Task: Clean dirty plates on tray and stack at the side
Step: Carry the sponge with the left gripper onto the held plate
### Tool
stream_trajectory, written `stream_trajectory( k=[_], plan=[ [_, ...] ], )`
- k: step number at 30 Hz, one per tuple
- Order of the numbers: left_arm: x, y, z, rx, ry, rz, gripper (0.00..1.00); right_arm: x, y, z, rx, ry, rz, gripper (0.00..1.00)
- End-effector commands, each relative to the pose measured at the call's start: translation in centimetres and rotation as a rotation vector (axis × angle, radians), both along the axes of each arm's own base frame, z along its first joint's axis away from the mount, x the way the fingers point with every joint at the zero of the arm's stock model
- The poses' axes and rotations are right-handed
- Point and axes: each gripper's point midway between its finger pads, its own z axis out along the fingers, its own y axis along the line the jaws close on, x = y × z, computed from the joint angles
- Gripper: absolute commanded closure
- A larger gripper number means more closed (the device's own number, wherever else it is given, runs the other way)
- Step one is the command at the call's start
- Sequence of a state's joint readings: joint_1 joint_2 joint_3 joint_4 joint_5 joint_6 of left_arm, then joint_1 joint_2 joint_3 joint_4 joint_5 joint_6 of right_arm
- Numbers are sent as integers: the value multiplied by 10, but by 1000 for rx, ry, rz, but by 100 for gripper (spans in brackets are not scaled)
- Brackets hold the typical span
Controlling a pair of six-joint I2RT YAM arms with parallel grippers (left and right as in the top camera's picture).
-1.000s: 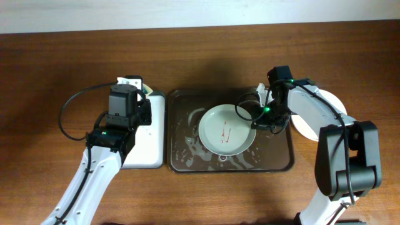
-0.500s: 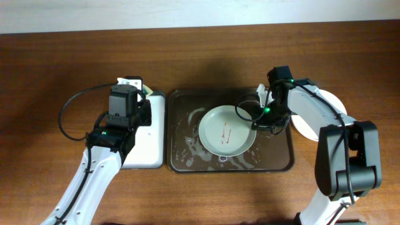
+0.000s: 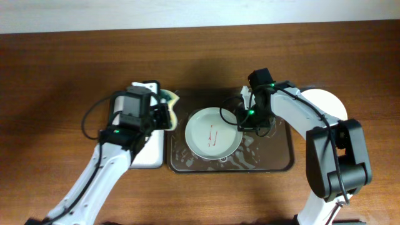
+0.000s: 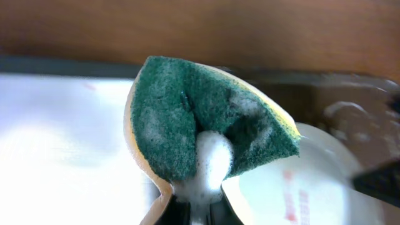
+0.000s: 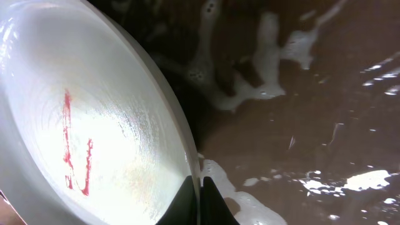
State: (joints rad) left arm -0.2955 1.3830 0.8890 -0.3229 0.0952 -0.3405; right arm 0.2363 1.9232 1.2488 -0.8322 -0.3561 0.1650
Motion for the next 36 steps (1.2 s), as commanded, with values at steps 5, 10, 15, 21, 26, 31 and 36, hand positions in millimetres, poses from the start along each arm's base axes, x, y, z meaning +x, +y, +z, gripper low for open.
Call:
stream_trajectory(
  k=[5,10,15,21,26,31,36],
  plan=[
    [-9,-78,-20,-203,103,-79,100,-9,7,-6,-14,39,-5,96],
    [-20,-112,-38,-245,166,-91,100,-9,7,-6,-14,38,-5,96],
    [-29,-133,-55,-302,243,-38,100,-9,7,-6,-14,39,-5,96],
    [-29,-142,-74,-354,312,42,100,-11,7,-6,-16,45,-5,96],
    [-30,-140,-93,-364,372,119,100,-11,6,-6,-17,49,-5,96],
    [-27,-138,-112,-305,349,143,100,-11,6,-6,-16,49,-5,96],
    [-29,-129,-137,-187,328,171,100,-12,6,-6,-16,49,-5,96]
  ],
)
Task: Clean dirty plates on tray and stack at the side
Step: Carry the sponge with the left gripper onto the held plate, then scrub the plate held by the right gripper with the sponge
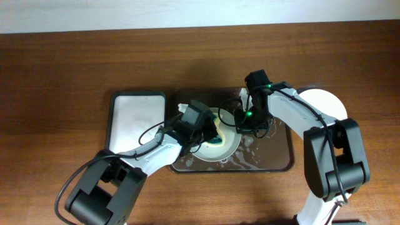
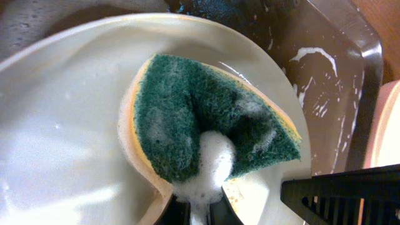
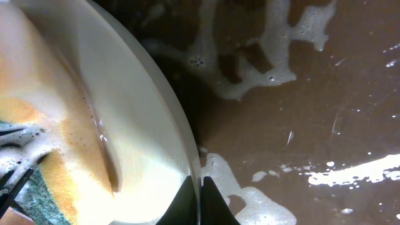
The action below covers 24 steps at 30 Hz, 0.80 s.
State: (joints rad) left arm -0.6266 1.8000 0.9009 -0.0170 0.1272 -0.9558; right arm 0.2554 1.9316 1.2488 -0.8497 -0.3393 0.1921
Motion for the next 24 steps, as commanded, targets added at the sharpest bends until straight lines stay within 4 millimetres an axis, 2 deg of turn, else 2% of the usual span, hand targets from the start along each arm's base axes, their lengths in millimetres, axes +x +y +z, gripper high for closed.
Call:
stream_trajectory(
  k=[1,7,12,14,16,17,21,24],
  plan=[
    [-2,17,-31,145,3,31,100,-5,4,-2,7,19,2,96],
    [1,37,-36,247,-13,80,100,-5,4,-2,7,18,2,96],
    [-16,51,-47,312,64,71,100,-5,4,-2,7,18,2,96],
    [-20,54,-45,329,85,70,100,-5,4,-2,7,19,2,96],
    [-16,51,-32,323,63,55,100,-5,4,-2,7,18,2,96],
    [-9,46,-13,321,8,1,100,-5,4,-2,7,18,2,96],
    [2,39,24,304,-79,-33,100,-5,4,-2,7,18,2,96],
    [3,34,29,285,-91,-40,100,-5,4,-2,7,18,2,96]
  ],
)
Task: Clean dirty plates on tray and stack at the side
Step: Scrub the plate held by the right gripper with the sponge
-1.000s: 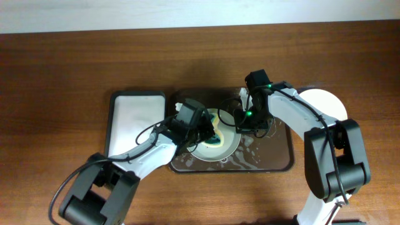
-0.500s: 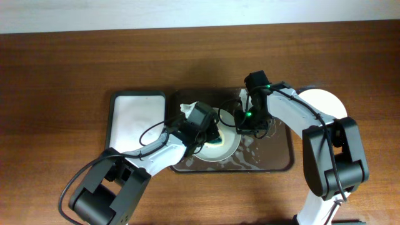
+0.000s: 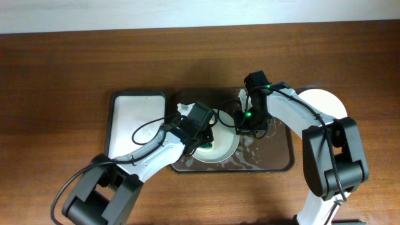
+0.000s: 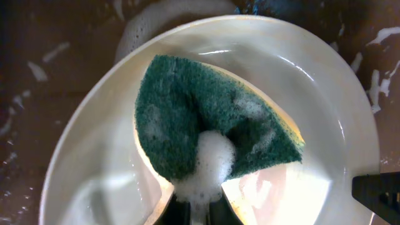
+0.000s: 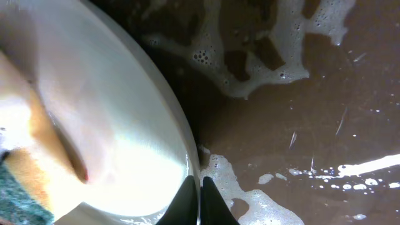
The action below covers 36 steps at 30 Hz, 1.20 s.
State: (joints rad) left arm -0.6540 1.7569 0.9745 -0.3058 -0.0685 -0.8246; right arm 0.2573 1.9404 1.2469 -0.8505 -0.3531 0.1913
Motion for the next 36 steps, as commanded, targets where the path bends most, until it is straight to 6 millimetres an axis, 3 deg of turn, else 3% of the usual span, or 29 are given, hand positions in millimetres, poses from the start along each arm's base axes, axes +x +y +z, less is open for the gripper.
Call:
stream_trajectory(
  k=[1,10,14,21,24,30,36],
  plan=[
    [12,-2,24,-7,-76,-22,100,-2,2,0,-4,4,-1,96],
    [13,-20,29,-96,-74,-49,100,-2,2,0,-4,4,-1,96],
    [4,-31,26,-168,-12,-43,100,-2,2,0,-4,4,-1,96],
    [-13,-38,-10,-117,70,-63,100,-2,2,0,-4,4,-1,96],
    [-12,-29,-20,-67,73,-41,100,-2,2,0,-4,4,0,96],
    [11,25,-17,216,-65,39,100,-3,1,0,-5,8,0,96],
    [32,27,10,196,-120,14,100,-4,1,0,-6,10,-1,96]
  ],
)
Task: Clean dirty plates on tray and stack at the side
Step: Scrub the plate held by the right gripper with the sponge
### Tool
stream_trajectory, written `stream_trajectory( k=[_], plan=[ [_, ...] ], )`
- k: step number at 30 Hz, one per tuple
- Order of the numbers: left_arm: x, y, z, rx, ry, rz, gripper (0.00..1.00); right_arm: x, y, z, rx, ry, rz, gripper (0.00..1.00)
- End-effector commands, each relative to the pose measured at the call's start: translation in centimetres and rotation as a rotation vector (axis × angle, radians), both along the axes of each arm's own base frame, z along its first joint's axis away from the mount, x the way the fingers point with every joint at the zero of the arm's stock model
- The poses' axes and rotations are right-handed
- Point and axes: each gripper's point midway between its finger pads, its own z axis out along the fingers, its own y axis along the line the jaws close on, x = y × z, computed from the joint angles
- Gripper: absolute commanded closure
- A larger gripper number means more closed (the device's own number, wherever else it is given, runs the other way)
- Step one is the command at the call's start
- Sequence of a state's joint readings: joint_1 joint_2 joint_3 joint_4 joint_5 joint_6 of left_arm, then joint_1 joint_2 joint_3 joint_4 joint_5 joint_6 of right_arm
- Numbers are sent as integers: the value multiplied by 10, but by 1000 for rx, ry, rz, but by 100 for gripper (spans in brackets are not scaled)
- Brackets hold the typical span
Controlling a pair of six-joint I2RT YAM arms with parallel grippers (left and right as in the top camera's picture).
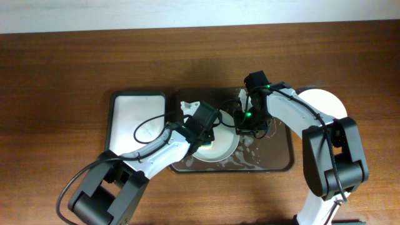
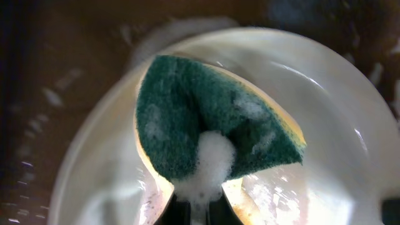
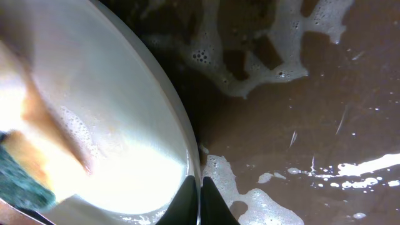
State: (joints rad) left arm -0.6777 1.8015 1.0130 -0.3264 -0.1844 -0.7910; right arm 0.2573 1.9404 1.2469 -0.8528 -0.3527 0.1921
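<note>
A white plate (image 1: 220, 145) lies in the wet brown tray (image 1: 281, 159). My left gripper (image 1: 204, 127) is shut on a green and yellow sponge (image 2: 206, 119) that is pressed, foamy, onto the plate's face (image 2: 337, 137). The left gripper (image 2: 199, 209) shows only as dark fingertips under the foam. My right gripper (image 3: 200, 190) is shut on the plate's right rim (image 3: 181, 134), and in the overhead view this right gripper (image 1: 240, 123) is at the plate's right side. A corner of the sponge (image 3: 22, 184) shows at lower left.
A white rectangular tray (image 1: 134, 119) lies left of the brown one. A white plate (image 1: 325, 103) sits on the table at the right, partly under my right arm. Foam and water (image 3: 250, 69) streak the brown tray's floor.
The sponge has shifted a little across the plate, leaving a foam trace in the right wrist view. My right gripper stays on the rim in the same place.
At first my left gripper held the sponge over the white tray, and the plate showed red streaks. Then the sponge was on the plate, at different spots each time. Now no red streaks show in the right wrist view. My right gripper held the rim throughout.
</note>
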Motion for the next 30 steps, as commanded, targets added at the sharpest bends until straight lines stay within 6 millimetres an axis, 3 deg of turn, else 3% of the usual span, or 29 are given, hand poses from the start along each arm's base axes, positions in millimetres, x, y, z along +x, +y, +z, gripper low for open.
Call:
stream_trajectory(
  k=[1,4,8,11,16,21,30],
  plan=[
    [24,18,22,63,-81,-8,100,-3,1,0,-5,8,0,96],
    [24,16,51,-6,-98,-25,100,-3,0,0,-13,7,0,96],
    [20,39,80,-14,-109,-7,100,-3,-2,-1,-27,4,0,96],
    [17,45,84,-22,-91,-32,100,-2,-2,-1,-27,3,-1,92],
    [9,20,83,-139,-44,-108,100,-2,-2,-1,-27,2,-1,91],
    [4,-1,66,-175,-3,-119,100,-2,-2,-1,-26,3,-1,91],
    [-13,-41,6,-220,131,-18,100,-3,-2,-1,-26,3,0,91]
  ],
)
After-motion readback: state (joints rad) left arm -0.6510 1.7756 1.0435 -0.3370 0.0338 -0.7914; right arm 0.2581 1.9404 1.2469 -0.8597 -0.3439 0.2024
